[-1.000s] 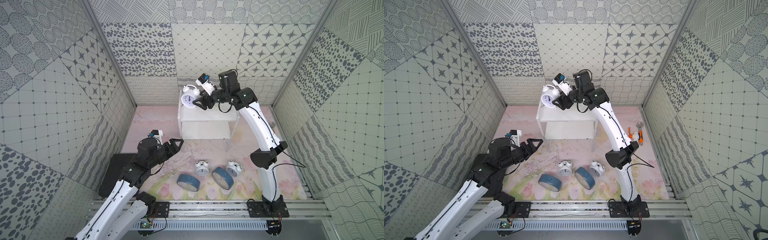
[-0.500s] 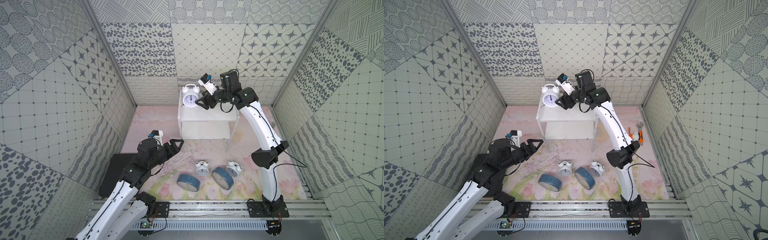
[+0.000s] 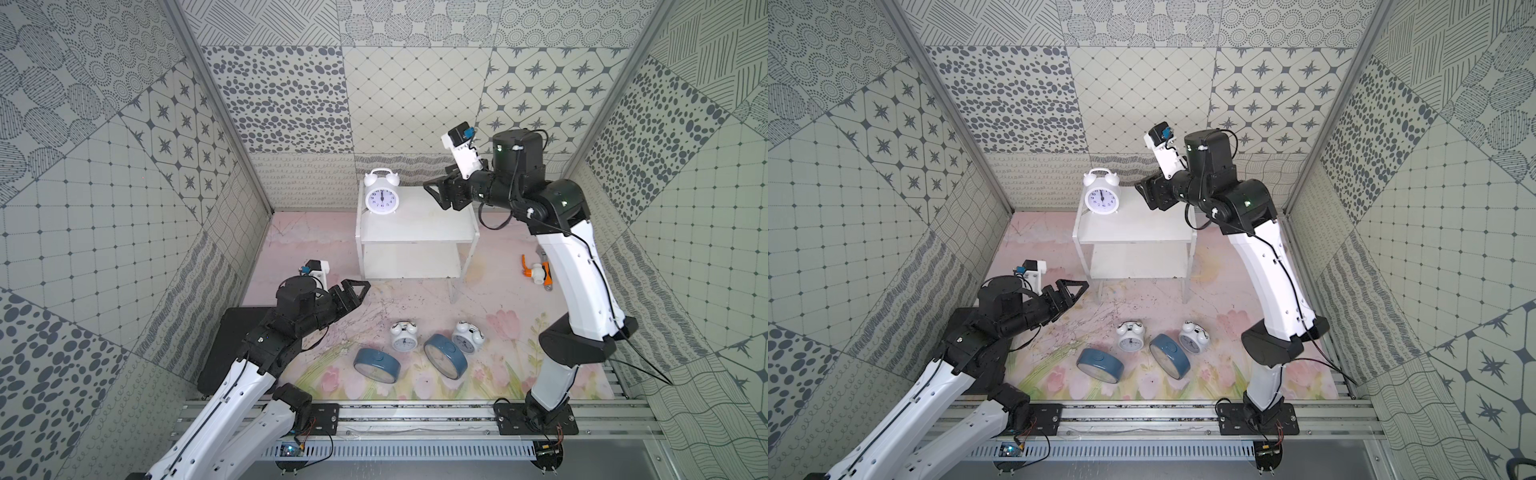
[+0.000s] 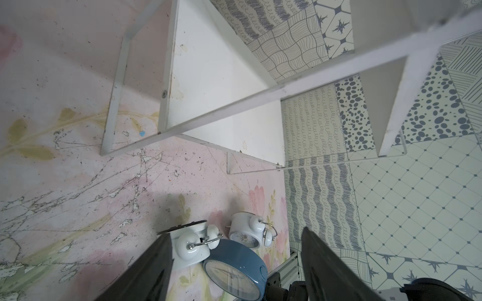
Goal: Place the alarm clocks on the shelf by style
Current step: Place the alarm on the shelf, then pick up the alarm from the center of the board.
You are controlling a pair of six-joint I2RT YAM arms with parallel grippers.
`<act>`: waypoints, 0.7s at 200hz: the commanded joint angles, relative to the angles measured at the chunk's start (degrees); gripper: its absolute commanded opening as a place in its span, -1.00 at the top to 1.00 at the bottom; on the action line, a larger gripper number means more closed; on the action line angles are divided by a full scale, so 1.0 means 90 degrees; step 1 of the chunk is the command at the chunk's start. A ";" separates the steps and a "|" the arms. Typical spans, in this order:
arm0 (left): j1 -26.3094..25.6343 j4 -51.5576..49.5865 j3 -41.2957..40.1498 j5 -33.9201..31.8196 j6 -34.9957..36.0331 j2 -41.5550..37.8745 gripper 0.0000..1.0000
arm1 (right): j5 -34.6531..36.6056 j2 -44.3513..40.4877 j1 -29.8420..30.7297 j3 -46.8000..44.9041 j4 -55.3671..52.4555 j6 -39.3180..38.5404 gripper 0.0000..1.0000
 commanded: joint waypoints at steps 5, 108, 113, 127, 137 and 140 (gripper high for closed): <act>-0.0681 -0.0177 0.0201 -0.0271 0.0109 0.0432 -0.56 | 0.1624 -0.1308 0.0551 -0.1836 -0.0030 0.0902 -0.49; -0.1821 -0.0003 0.0466 -0.1328 0.0265 0.1108 -0.56 | 0.1375 -0.5966 0.0657 -0.9832 0.0322 0.4718 -0.09; -0.1812 0.0048 0.0464 -0.1378 0.0282 0.1093 -0.58 | 0.1441 -0.5968 0.0657 -0.9941 0.0350 0.4708 -0.14; -0.1817 0.0232 0.0409 -0.1506 0.0266 0.1038 -0.62 | 0.1516 -0.5940 0.0657 -1.0194 0.0552 0.4577 -0.27; -0.1812 0.0340 0.0374 -0.1562 0.0189 0.1022 -0.64 | 0.1428 -0.5880 0.0657 -1.0326 0.0791 0.4432 -0.32; -0.1808 0.0378 0.0361 -0.1556 0.0165 0.1017 -0.64 | 0.1405 -0.5846 0.0657 -1.0358 0.0847 0.4399 -0.32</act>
